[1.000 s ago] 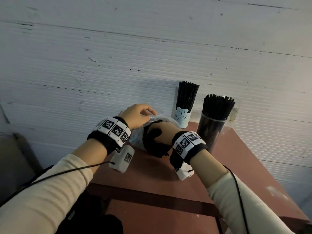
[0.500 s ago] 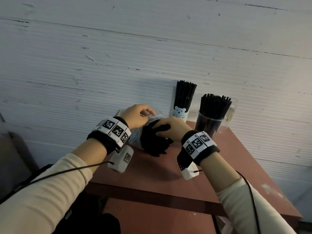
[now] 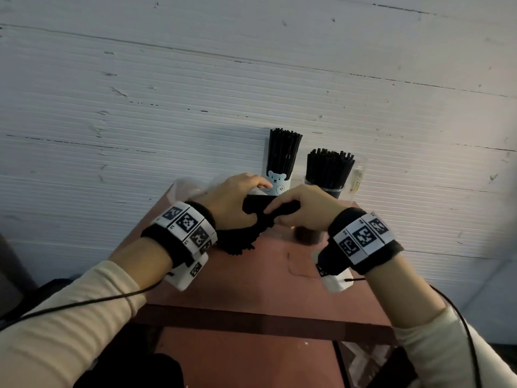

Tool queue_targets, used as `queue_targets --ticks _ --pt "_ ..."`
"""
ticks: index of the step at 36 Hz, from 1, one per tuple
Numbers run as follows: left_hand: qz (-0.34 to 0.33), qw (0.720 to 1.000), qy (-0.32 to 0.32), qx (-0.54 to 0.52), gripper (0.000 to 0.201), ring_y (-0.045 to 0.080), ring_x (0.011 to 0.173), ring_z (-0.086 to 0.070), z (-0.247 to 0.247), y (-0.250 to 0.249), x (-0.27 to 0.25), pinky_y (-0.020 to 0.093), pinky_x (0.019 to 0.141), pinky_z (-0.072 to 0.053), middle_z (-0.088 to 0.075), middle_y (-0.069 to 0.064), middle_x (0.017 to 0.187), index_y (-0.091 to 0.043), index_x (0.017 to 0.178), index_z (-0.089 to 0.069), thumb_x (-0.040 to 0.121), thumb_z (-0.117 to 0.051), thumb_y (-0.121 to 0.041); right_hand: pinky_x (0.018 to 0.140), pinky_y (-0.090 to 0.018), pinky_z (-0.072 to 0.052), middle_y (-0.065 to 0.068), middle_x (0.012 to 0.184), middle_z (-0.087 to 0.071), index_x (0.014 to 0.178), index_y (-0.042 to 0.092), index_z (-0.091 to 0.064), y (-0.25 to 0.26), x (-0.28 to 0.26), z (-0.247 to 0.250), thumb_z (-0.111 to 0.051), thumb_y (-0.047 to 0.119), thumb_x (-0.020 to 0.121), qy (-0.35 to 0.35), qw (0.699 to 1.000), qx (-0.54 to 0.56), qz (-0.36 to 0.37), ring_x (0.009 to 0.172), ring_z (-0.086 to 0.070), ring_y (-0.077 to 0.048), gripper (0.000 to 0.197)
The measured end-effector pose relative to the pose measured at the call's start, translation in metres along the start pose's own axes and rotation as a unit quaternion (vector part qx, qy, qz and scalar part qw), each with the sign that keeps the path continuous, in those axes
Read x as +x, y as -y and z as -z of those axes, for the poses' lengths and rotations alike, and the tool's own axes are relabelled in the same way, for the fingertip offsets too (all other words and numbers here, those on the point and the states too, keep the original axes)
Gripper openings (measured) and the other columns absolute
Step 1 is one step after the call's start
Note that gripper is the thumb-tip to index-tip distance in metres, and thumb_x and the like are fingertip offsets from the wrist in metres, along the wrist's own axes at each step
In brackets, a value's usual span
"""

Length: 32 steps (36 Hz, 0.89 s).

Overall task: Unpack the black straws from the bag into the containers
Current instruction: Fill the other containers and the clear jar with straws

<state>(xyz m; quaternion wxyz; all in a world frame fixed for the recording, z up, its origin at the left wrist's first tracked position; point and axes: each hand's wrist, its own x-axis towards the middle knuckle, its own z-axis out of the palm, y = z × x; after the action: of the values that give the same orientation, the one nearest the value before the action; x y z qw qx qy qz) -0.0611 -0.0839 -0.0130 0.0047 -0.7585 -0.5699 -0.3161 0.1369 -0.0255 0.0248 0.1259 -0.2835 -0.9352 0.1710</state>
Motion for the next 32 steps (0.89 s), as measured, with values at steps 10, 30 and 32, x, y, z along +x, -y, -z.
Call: queue_targets --ticks 10,30,32 --pt "0.029 0.996 0.072 0.048 0.018 0.021 0.077 -0.064 -0.032 -0.045 0.034 0.028 0.066 -0.041 -0.061 -0.005 0.075 -0.024 0.083 -0.056 0.082 -0.071 -0.034 0.057 -0.008 -0.04 0.01 0.085 -0.066 0.105 0.036 -0.072 -0.004 -0.049 0.035 -0.07 0.015 0.082 -0.011 1.0 -0.024 0.005 0.063 -0.054 0.007 0.031" --pt "0.187 0.911 0.052 -0.363 0.039 0.024 0.089 -0.07 -0.08 -0.077 0.046 0.048 0.1 -0.048 -0.073 0.009 0.08 -0.013 0.075 -0.072 0.06 -0.081 -0.048 0.086 0.002 -0.029 0.0 0.109 -0.063 0.109 0.011 -0.066 -0.012 -0.028 0.029 -0.063 0.012 0.085 -0.278 0.955 -0.025 0.1 0.1 -0.053 -0.004 0.024" --pt "0.212 0.904 0.089 -0.361 0.051 0.021 0.091 -0.069 -0.086 -0.07 0.042 0.044 0.102 -0.047 -0.074 0.009 0.087 -0.013 0.081 -0.073 0.053 -0.08 -0.055 0.088 0.002 -0.029 0.0 0.108 -0.063 0.106 0.009 -0.068 -0.015 -0.026 0.021 -0.063 0.011 0.085 -0.26 0.959 -0.02 0.106 0.102 -0.054 -0.006 0.021"
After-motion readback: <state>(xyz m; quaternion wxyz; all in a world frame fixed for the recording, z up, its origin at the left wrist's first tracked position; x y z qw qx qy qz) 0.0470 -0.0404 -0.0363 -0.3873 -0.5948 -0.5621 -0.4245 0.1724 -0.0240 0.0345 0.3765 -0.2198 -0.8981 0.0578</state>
